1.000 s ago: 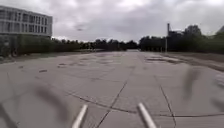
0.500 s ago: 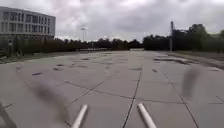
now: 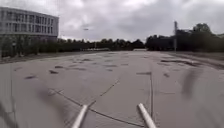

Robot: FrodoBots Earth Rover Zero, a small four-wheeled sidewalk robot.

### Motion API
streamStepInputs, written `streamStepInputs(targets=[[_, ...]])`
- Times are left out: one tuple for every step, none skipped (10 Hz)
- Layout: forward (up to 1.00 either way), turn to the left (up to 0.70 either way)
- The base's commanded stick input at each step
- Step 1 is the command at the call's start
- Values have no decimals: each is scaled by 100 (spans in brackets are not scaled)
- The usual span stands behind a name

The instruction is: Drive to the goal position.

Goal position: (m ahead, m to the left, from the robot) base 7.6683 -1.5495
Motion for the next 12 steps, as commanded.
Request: streamStepInputs(targets=[[100,0],[100,0],[100,0],[100,0],[100,-27],[100,-27],[100,-27],[100,-27],[100,-27],[100,-27],[100,-27],[100,-27]])
